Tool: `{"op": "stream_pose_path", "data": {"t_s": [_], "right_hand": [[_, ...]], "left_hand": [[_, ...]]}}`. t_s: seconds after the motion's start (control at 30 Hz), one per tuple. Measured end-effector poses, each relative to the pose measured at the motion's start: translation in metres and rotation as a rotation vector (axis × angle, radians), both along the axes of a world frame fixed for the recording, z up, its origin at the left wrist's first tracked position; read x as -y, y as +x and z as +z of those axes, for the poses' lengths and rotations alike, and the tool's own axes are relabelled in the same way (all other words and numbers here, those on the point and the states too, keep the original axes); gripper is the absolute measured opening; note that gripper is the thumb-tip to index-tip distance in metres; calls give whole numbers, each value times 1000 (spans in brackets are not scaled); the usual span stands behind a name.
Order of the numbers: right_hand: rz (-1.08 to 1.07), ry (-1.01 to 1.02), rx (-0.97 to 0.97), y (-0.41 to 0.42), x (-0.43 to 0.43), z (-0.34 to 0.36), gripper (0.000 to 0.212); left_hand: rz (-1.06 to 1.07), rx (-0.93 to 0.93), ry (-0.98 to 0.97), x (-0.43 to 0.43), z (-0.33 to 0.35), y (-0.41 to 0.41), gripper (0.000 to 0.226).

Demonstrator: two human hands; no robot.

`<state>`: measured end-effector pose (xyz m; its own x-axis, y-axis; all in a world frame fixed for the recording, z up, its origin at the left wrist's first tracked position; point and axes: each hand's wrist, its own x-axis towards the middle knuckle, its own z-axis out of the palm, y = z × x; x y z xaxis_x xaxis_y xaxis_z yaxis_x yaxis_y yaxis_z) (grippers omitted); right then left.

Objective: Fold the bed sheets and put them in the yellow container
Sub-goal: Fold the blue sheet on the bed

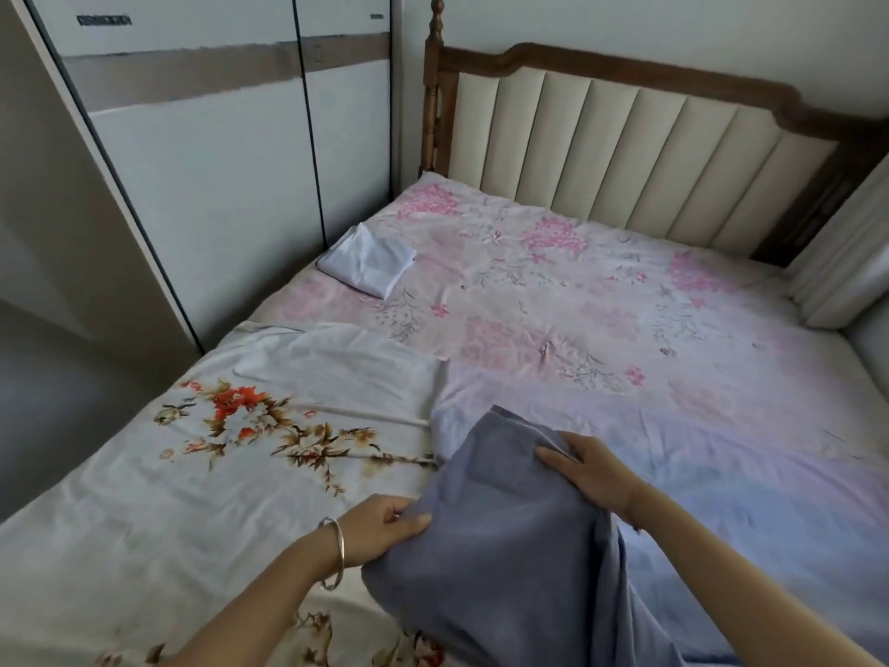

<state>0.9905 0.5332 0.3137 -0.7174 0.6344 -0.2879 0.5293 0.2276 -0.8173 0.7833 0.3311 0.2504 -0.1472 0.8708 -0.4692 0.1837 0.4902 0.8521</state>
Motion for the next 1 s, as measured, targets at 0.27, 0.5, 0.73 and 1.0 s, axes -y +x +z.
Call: {"op": "stream_pose_path", "data": {"t_s": [0.27,0.5,0.73,1.0], "right_hand": [[-195,147,10,-26,-83,-37,14],[-114,276,65,-85,-190,-70,29],[-214,349,362,-119,-223,-203,33],[10,114,63,-61,-28,-302,33]], "left_hand": [[102,226,48,-94,-38,-28,21],[264,118,-82,-160,-86,-64,48],[352,41,-211,-139,-226,-55,57],[266,90,-407,-96,-286,-14,86]]}}
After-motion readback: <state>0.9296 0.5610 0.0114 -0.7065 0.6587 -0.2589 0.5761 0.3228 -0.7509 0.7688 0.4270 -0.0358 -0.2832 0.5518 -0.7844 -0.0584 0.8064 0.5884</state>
